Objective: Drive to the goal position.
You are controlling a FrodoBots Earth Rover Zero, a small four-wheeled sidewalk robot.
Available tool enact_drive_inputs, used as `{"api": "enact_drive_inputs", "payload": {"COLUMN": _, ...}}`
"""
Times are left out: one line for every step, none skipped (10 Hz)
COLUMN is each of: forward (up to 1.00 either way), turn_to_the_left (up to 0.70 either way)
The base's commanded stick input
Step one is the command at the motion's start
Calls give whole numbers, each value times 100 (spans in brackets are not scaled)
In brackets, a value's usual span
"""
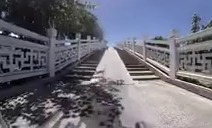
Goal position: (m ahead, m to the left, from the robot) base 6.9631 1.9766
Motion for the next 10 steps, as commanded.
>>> {"api": "enact_drive_inputs", "payload": {"forward": 45, "turn_to_the_left": -6}}
{"api": "enact_drive_inputs", "payload": {"forward": 45, "turn_to_the_left": -25}}
{"api": "enact_drive_inputs", "payload": {"forward": 45, "turn_to_the_left": -27}}
{"api": "enact_drive_inputs", "payload": {"forward": 45, "turn_to_the_left": -15}}
{"api": "enact_drive_inputs", "payload": {"forward": 45, "turn_to_the_left": 0}}
{"api": "enact_drive_inputs", "payload": {"forward": 45, "turn_to_the_left": 0}}
{"api": "enact_drive_inputs", "payload": {"forward": 45, "turn_to_the_left": 0}}
{"api": "enact_drive_inputs", "payload": {"forward": 45, "turn_to_the_left": 0}}
{"api": "enact_drive_inputs", "payload": {"forward": 45, "turn_to_the_left": 0}}
{"api": "enact_drive_inputs", "payload": {"forward": 45, "turn_to_the_left": 0}}
